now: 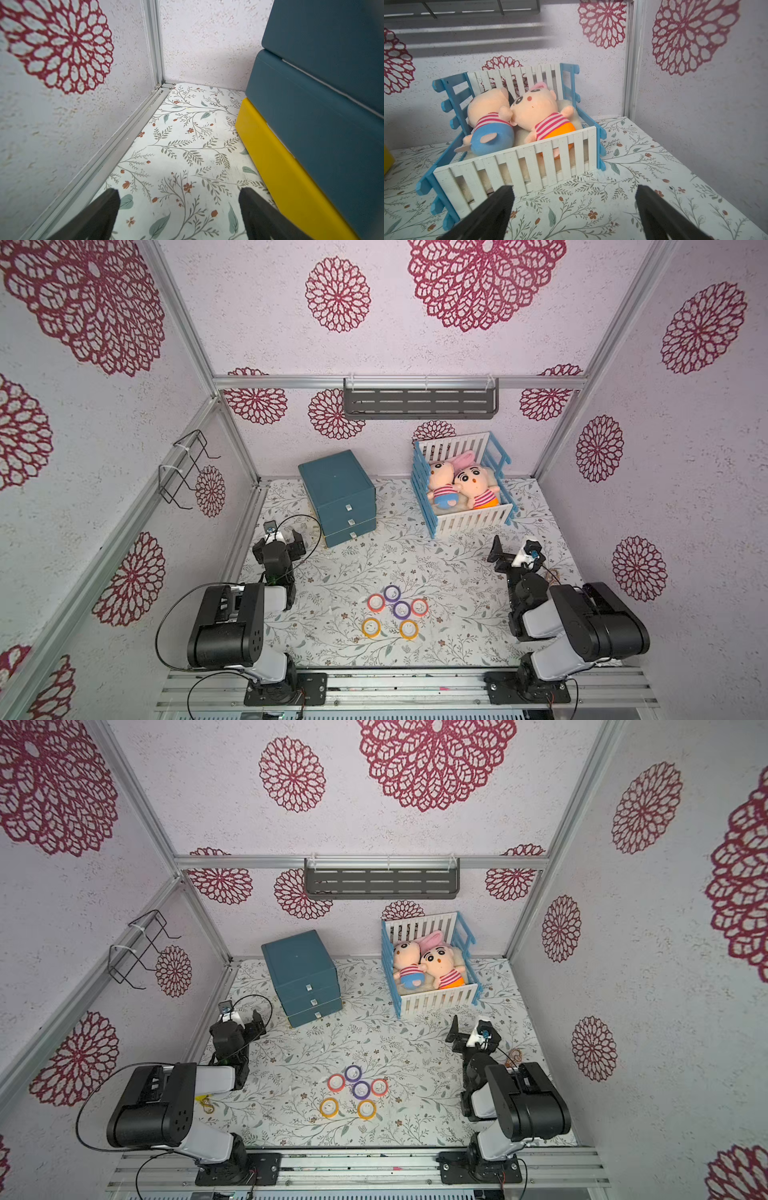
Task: Place the transparent tape into the drawer according to color
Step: Move the storage box to the center of the board.
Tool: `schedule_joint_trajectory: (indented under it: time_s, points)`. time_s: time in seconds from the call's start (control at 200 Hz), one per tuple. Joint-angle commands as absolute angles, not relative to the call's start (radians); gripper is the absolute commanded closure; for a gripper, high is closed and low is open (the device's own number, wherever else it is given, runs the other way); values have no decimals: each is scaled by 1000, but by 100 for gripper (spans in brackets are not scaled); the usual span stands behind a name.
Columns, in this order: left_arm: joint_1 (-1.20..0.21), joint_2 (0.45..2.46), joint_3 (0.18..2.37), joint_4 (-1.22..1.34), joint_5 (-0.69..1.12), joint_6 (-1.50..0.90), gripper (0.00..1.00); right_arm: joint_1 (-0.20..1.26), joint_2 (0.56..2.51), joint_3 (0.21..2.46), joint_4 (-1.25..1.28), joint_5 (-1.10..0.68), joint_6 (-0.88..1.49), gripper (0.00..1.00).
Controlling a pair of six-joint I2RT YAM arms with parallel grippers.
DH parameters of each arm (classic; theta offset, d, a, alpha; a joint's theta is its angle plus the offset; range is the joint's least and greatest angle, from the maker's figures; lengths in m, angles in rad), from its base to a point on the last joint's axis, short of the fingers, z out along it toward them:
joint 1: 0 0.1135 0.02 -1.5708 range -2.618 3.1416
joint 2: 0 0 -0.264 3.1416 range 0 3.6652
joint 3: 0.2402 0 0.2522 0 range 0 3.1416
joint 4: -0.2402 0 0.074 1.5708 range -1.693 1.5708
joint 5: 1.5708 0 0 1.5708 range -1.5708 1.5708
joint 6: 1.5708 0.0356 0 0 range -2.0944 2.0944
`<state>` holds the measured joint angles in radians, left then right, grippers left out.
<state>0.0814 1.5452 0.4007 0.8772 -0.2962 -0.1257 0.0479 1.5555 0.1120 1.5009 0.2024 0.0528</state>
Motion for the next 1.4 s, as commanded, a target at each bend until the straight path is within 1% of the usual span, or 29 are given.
schedule_joint_trajectory:
  time_s: [0.0,0.3,0.425,0.54,0.576,0.711,0.811,0.896,1.036,1.131,1.396]
  points:
    - [97,1549,418,880,-277,-136,3,45,1537,115,1521,192,37,1]
    - [97,1549,419,879,-276,-136,3,46,1536,143,1470,177,33,1]
    - [98,1549,417,880,-271,-135,3,46,1537,211,1340,86,-4,1]
    - [94,1530,417,880,-293,-144,3,67,1525,187,1386,156,-4,1]
    - [94,1500,425,839,-311,-151,3,74,1502,177,1388,183,-7,1]
    - [94,1381,502,600,-337,-173,3,113,1394,202,1254,276,-22,1]
    - [89,1317,566,452,-366,-212,3,182,1350,217,1212,381,-74,1]
    - [85,1270,636,318,-335,-261,3,237,1307,262,1118,462,-90,1]
    - [77,1210,795,100,-298,-302,3,284,1237,362,914,468,-64,1]
    - [76,1204,911,-7,-228,-314,3,302,1204,446,757,441,-24,1]
    - [77,1362,1235,-312,15,-326,3,313,1203,686,341,318,79,1]
